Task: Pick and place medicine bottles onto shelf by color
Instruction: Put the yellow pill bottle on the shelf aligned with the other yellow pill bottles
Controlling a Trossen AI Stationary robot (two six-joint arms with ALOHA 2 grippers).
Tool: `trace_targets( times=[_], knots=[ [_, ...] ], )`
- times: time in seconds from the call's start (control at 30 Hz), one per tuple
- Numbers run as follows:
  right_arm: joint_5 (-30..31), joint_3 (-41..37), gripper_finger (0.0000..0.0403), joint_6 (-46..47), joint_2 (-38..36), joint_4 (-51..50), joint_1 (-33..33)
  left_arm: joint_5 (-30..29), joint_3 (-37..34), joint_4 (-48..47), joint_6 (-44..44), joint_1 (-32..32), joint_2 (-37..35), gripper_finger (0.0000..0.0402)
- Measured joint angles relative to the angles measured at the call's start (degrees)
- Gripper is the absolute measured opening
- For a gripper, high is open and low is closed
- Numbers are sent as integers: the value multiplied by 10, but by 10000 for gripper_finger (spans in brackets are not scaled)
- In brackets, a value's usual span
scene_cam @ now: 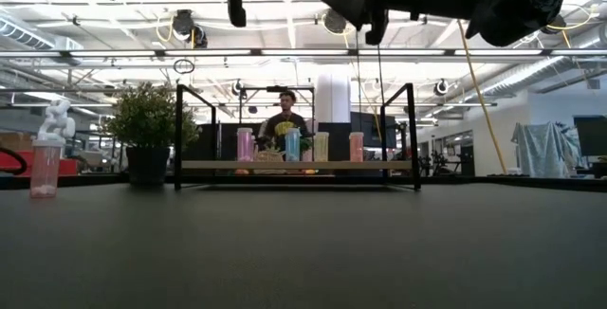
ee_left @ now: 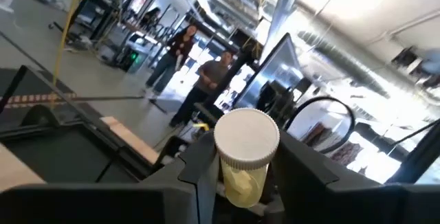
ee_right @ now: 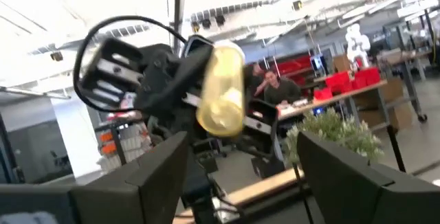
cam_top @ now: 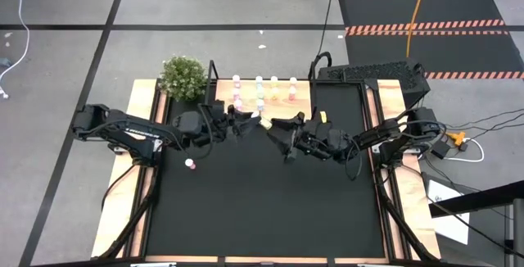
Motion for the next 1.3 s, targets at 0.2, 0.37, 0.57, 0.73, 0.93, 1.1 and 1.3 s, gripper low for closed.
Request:
trace_targets(
  times=[0.2,0.37,0.57,0.73,0.93,1.1,1.3],
  knots=[
    [-2,0,264,-33,0,59,1,0,26,-55,6,0,0,127],
    [-6,0,245,-35,0,57,1,0,26,-55,5,0,0,127],
    [-82,19,220,-16,0,28,-1,-1,27,-24,-43,-6,20,127],
    [-80,34,210,-20,1,-10,2,-2,27,4,-51,-14,46,127],
    [-31,36,203,-18,0,-11,1,-5,27,5,-39,-14,44,127],
    [-31,36,205,32,0,-30,1,-7,27,8,-34,-9,40,127],
    [-41,36,215,149,0,-64,-2,-10,27,8,21,-9,41,127]
  ],
)
